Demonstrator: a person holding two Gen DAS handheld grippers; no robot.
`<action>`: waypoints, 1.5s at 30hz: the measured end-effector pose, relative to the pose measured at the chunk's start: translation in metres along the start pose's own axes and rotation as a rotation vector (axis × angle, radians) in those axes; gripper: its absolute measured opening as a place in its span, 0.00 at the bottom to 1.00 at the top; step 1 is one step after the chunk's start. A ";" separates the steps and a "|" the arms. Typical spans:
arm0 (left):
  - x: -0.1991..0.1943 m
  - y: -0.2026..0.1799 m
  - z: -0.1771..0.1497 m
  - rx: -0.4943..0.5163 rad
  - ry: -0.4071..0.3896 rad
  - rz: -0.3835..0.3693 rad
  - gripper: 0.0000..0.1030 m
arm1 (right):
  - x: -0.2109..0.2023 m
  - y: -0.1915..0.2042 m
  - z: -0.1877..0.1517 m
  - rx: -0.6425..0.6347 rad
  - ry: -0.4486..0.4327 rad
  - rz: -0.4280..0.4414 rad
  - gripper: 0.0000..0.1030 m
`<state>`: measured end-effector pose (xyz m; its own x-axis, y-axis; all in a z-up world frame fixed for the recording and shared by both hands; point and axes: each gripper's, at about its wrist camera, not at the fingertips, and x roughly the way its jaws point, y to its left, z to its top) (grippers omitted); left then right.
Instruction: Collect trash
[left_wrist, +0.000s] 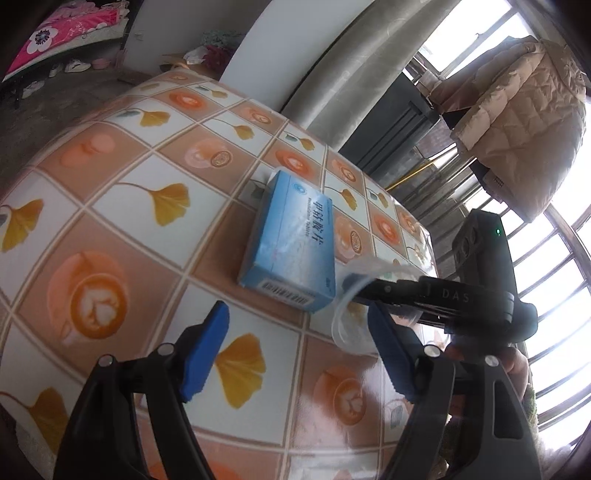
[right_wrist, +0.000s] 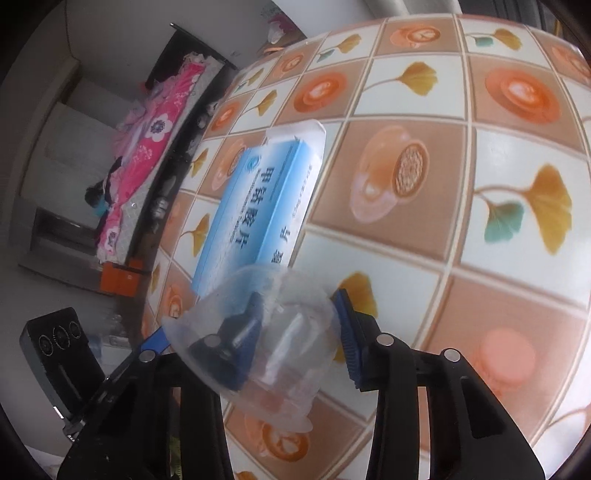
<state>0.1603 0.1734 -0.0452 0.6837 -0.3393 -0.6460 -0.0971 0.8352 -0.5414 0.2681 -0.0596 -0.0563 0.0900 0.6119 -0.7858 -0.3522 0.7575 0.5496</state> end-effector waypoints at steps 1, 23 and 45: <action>-0.003 0.002 -0.001 -0.002 -0.007 0.003 0.73 | -0.002 0.000 -0.002 0.011 0.001 0.000 0.37; -0.019 -0.032 -0.036 0.169 0.033 -0.089 0.55 | -0.025 -0.012 -0.047 0.176 0.011 0.148 0.03; -0.064 0.034 -0.041 -0.057 -0.014 -0.018 0.16 | 0.003 0.060 -0.037 0.001 0.132 0.194 0.56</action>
<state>0.0832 0.2056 -0.0442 0.6960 -0.3473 -0.6284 -0.1255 0.8029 -0.5827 0.2132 -0.0206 -0.0363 -0.1022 0.7108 -0.6960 -0.3500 0.6292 0.6940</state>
